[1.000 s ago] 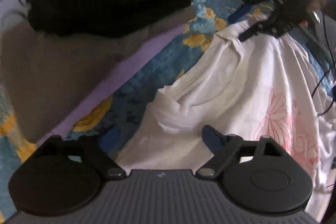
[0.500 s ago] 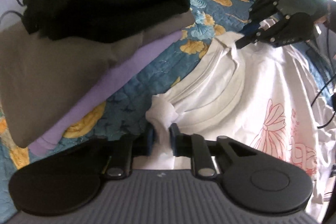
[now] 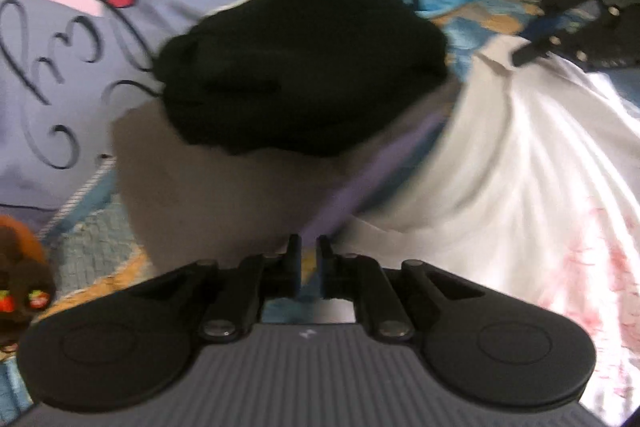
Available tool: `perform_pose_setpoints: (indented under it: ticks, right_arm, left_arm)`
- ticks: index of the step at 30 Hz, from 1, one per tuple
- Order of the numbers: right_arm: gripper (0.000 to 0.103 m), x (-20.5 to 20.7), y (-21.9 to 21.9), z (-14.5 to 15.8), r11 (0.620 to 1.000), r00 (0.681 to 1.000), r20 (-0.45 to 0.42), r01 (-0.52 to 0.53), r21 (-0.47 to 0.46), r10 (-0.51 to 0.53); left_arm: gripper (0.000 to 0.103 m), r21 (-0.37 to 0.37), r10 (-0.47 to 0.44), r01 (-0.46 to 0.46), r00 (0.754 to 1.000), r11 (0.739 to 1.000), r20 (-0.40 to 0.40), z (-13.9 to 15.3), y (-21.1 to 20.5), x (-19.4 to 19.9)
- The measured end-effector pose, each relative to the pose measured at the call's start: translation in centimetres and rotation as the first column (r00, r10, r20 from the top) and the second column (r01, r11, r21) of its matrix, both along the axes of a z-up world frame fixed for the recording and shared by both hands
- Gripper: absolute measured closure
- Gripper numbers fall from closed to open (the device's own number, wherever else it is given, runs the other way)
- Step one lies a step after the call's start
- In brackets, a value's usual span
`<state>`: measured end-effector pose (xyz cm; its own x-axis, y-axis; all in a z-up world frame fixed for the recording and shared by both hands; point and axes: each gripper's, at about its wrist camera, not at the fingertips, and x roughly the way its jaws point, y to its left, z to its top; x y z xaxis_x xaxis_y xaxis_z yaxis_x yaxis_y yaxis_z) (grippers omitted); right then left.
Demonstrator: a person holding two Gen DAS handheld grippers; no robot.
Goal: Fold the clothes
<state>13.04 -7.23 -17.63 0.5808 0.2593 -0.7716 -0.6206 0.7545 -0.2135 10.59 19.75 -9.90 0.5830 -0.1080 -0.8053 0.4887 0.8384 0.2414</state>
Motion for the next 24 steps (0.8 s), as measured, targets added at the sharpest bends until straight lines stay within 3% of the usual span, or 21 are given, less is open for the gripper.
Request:
perform_pose_setpoints:
  ticks: [3,5,7,9,11,14,17,21,24]
  right_arm:
    - [0.094,0.6,0.7,-0.3,0.999,1.000,0.013,0.020,-0.033,-0.020]
    - [0.094,0.8,-0.3,0.0,0.997,0.997,0.005,0.075,0.012,-0.075]
    - [0.086,0.9,-1.3,0.3,0.989,0.991,-0.007,0.133,0.061,-0.133]
    - [0.068,1.1,-2.4,0.7,0.975,0.982,-0.022,0.191,0.110,-0.190]
    - [0.060,1.3,-3.4,1.1,0.956,0.969,-0.039,0.248,0.157,-0.245]
    - [0.062,1.6,-5.0,1.6,0.916,0.943,-0.071,0.332,0.226,-0.324]
    - [0.062,1.2,-7.2,2.5,0.871,0.918,-0.095,0.396,0.291,-0.386]
    - [0.062,-2.2,-11.9,3.7,0.854,0.910,-0.085,0.411,0.320,-0.406]
    - [0.062,-4.7,-15.2,2.6,0.841,0.896,-0.125,0.444,0.310,-0.427]
  left_arm:
    - [0.095,0.002,0.003,-0.003,1.000,1.000,-0.017,-0.5,0.3,0.0]
    - [0.095,-0.031,-0.008,0.006,0.999,1.000,-0.037,-0.7,0.4,-0.3]
    - [0.095,-0.072,-0.012,0.007,0.998,0.997,-0.061,-0.7,0.7,-0.6]
    - [0.092,-0.128,-0.020,0.010,0.996,0.992,-0.082,-0.5,1.0,-0.9]
    - [0.084,-0.186,-0.034,0.018,0.996,0.982,-0.085,0.1,0.9,-1.6]
    - [0.076,-0.253,-0.066,0.043,0.994,0.967,-0.082,0.9,0.4,-2.6]
    - [0.060,-0.242,-0.096,0.074,0.992,0.968,-0.080,0.9,-0.7,-4.2]
    - [0.055,-0.257,-0.115,0.090,0.990,0.962,-0.082,0.8,-2.0,-7.0]
    - [0.036,-0.274,-0.170,0.141,0.982,0.951,-0.085,0.5,-4.0,-9.6]
